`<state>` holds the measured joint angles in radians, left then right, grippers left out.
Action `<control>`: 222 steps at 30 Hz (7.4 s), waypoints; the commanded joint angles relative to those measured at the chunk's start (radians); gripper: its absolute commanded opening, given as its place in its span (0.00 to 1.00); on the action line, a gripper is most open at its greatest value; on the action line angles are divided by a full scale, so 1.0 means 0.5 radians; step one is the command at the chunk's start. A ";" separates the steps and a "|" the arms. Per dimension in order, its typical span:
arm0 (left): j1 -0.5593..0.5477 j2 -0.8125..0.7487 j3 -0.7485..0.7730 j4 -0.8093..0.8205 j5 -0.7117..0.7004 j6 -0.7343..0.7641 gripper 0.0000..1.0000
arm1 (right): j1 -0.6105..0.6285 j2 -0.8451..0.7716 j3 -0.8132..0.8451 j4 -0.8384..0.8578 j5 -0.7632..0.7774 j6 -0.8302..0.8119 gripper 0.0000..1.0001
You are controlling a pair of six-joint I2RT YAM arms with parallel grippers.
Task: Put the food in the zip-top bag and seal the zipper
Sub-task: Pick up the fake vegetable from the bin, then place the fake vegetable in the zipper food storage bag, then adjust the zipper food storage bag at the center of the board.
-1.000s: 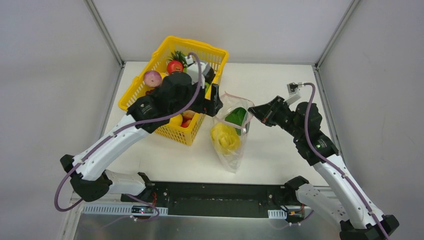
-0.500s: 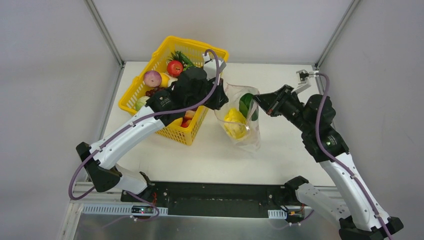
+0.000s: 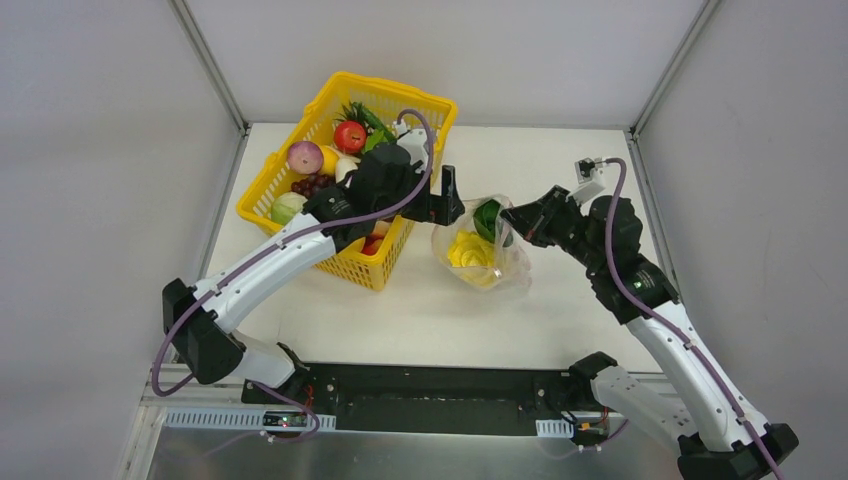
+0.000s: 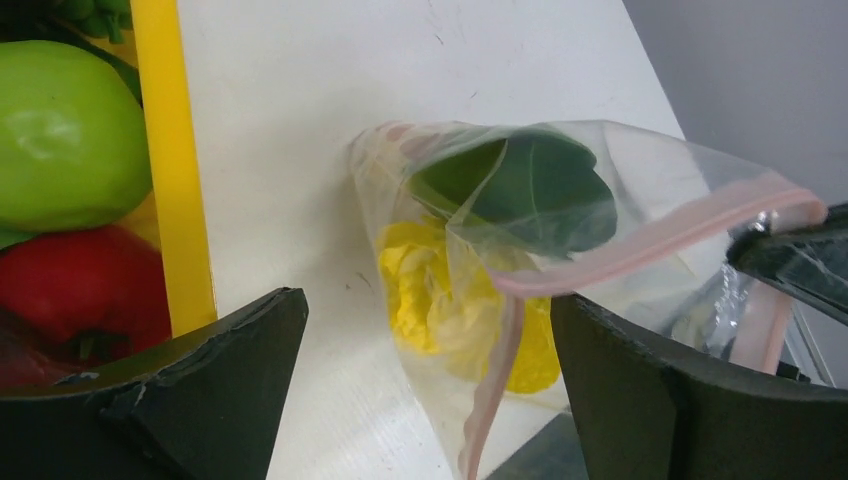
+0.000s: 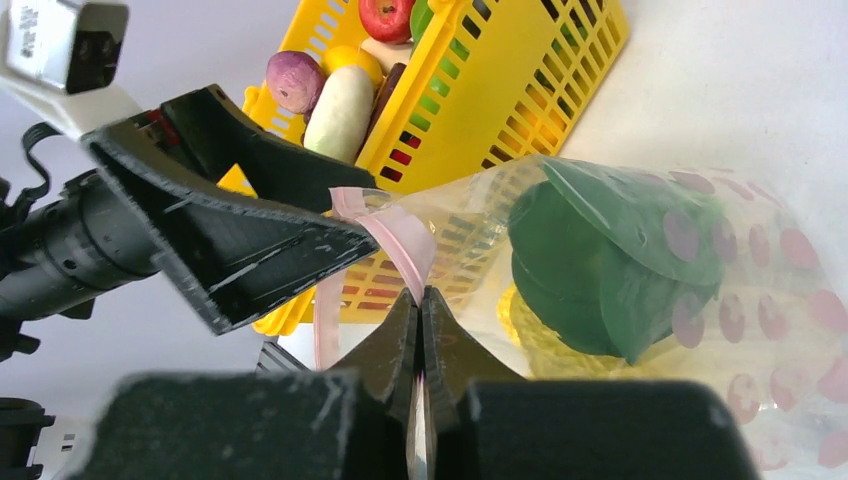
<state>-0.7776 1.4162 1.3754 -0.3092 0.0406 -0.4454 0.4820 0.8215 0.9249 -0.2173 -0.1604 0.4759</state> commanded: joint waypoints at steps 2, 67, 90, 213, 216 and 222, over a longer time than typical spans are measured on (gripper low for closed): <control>-0.001 -0.283 0.064 -0.086 -0.120 0.094 0.98 | -0.004 -0.001 0.043 0.128 -0.047 0.040 0.00; 0.727 -0.547 -0.254 -0.039 -0.063 0.053 0.33 | -0.008 -0.074 -0.093 0.221 -0.090 0.162 0.00; 0.212 -0.523 -0.170 0.080 1.099 0.022 0.31 | -0.008 -0.062 -0.069 0.224 -0.136 0.182 0.00; -0.424 -0.439 -0.028 -0.368 -0.544 0.515 0.75 | -0.116 0.064 -0.025 0.460 -0.452 0.660 0.00; -0.400 -0.462 -0.047 -0.449 -0.415 0.432 0.78 | -0.117 0.097 -0.009 0.445 -0.479 0.644 0.00; -0.401 -0.461 -0.153 -0.575 -0.401 0.320 0.68 | -0.116 0.121 -0.007 0.444 -0.485 0.638 0.00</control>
<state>-0.9813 1.1954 1.3380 -0.5354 -0.1875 -0.2237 0.4294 0.8787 0.8974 -0.0380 -0.3836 0.8177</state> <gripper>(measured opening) 0.724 0.007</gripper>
